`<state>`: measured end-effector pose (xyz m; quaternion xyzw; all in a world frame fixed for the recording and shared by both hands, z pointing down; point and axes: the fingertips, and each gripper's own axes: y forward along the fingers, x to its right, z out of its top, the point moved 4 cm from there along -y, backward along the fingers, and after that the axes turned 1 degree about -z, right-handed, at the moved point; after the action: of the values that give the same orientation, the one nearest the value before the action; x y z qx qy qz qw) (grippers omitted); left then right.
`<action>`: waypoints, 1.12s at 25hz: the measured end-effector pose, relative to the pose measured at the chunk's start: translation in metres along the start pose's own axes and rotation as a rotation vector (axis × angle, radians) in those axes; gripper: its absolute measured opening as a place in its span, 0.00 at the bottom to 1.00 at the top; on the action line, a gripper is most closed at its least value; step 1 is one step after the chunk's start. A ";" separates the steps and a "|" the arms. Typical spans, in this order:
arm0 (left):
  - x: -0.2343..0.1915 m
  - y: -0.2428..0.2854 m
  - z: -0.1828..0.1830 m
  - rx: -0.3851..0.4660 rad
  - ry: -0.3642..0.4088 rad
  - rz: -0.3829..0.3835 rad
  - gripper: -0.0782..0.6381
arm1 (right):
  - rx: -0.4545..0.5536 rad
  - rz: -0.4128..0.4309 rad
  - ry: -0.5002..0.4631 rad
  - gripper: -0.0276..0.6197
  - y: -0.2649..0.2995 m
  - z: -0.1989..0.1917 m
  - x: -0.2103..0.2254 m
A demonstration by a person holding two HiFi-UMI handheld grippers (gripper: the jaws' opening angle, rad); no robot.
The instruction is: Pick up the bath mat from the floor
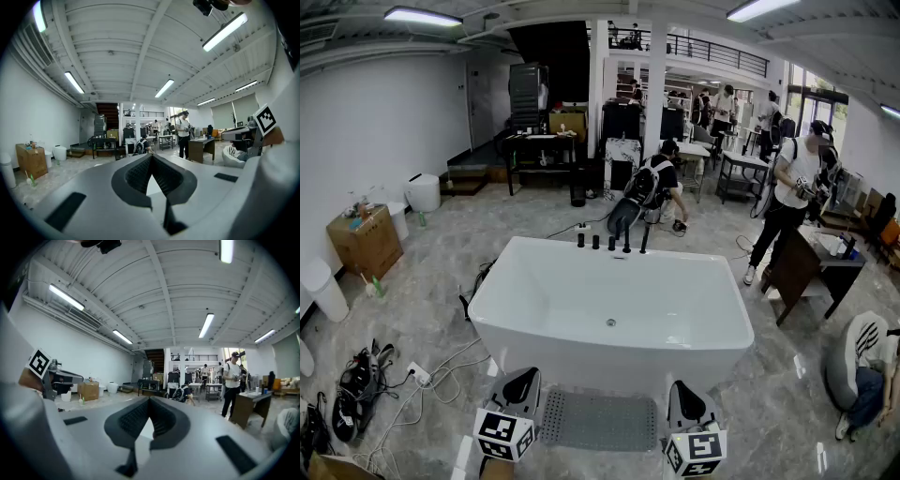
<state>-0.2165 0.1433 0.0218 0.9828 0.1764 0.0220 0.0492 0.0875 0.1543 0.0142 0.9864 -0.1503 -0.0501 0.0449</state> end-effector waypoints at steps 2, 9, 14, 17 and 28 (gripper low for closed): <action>0.002 0.002 -0.001 -0.002 0.002 -0.001 0.12 | 0.007 0.003 0.008 0.07 0.000 -0.001 0.004; 0.001 0.003 -0.001 -0.014 0.028 0.005 0.12 | 0.013 0.008 0.011 0.08 0.003 -0.001 0.006; 0.005 -0.001 -0.003 -0.013 0.031 0.003 0.12 | 0.029 0.021 -0.004 0.08 -0.002 -0.004 0.006; 0.009 -0.002 -0.005 -0.024 0.035 -0.003 0.12 | 0.049 0.029 -0.006 0.08 -0.009 -0.004 0.008; 0.050 0.007 -0.013 -0.101 0.062 0.039 0.12 | -0.006 0.056 0.011 0.08 -0.021 -0.034 0.072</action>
<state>-0.1677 0.1556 0.0368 0.9812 0.1571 0.0625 0.0926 0.1653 0.1551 0.0395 0.9819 -0.1774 -0.0439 0.0501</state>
